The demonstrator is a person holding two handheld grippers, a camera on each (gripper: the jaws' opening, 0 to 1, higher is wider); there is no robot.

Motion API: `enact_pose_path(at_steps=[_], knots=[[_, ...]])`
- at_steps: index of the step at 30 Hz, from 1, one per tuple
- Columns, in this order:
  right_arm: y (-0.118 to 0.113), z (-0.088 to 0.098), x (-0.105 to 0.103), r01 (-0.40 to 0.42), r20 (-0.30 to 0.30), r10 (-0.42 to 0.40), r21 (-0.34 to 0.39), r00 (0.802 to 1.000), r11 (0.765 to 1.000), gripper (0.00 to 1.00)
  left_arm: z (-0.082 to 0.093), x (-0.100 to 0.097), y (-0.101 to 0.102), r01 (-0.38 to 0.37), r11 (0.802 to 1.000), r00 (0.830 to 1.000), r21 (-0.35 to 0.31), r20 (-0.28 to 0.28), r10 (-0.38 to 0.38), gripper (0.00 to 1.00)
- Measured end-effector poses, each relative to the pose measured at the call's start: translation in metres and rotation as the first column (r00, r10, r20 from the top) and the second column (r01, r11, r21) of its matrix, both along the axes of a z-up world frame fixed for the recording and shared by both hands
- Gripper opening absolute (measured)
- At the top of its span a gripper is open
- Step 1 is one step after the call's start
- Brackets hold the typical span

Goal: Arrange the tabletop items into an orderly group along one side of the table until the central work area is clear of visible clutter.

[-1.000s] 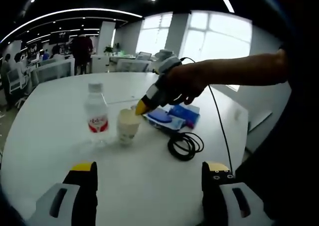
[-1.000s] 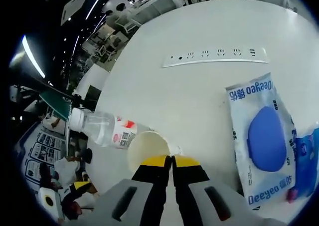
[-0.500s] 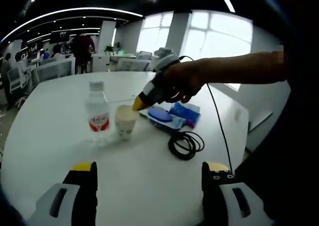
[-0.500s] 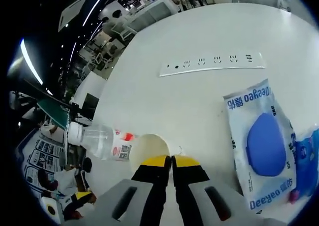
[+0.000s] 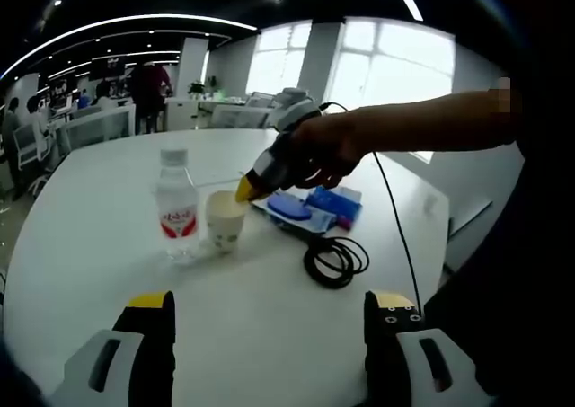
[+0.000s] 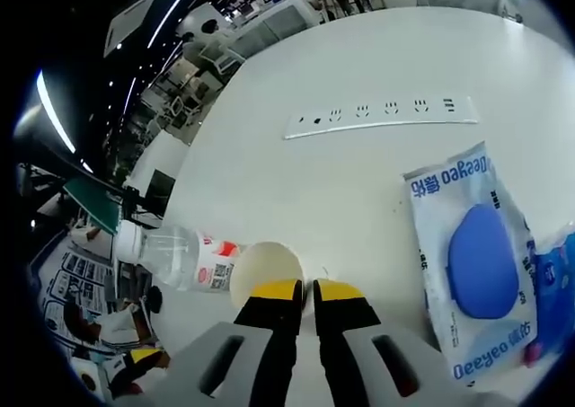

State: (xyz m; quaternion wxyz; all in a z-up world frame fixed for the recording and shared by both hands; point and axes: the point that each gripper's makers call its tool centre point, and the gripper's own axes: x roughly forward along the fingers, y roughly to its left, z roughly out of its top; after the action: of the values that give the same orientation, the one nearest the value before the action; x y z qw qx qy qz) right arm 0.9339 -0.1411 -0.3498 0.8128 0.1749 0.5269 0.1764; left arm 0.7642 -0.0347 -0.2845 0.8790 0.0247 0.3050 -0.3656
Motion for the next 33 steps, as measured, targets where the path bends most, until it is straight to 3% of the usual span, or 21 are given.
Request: enact_pose_path(at_steps=[8,14,16,19,27,32,33], knots=[[0.006,0.002,-0.003,-0.019,0.006,0.019,-0.006,1.000,1.000,0.03,0.000,-0.001,0.001,-0.004,1.000,1.000,0.004,-0.002,0.004,0.85],[0.000,0.006,-0.006,-0.035,0.027,0.035,-0.008,0.999,0.999,0.13,0.002,0.001,0.002,-0.014,1.000,1.000,0.005,0.011,0.014,0.87],[-0.006,0.009,-0.004,-0.072,0.075,0.076,-0.055,0.994,0.996,0.16,0.003,0.001,0.001,-0.012,1.000,1.000,0.003,0.013,0.012,0.88],[-0.010,0.014,-0.007,-0.088,0.121,0.097,-0.072,0.988,0.993,0.22,0.003,0.001,-0.001,-0.002,1.000,1.000,0.005,0.013,0.002,0.87],[-0.019,0.036,-0.016,-0.087,0.223,0.093,-0.036,0.970,0.996,0.39,0.004,0.002,-0.007,0.012,1.000,1.000,0.004,0.017,-0.012,0.88],[-0.027,0.059,-0.022,-0.096,0.343,0.082,0.024,0.936,0.995,0.47,0.006,0.004,-0.013,0.021,1.000,0.999,0.000,0.025,-0.021,0.90],[-0.030,0.059,-0.026,-0.100,0.343,0.085,0.024,0.935,0.995,0.50,0.007,0.005,-0.014,0.020,1.000,0.999,-0.003,0.028,-0.020,0.90]])
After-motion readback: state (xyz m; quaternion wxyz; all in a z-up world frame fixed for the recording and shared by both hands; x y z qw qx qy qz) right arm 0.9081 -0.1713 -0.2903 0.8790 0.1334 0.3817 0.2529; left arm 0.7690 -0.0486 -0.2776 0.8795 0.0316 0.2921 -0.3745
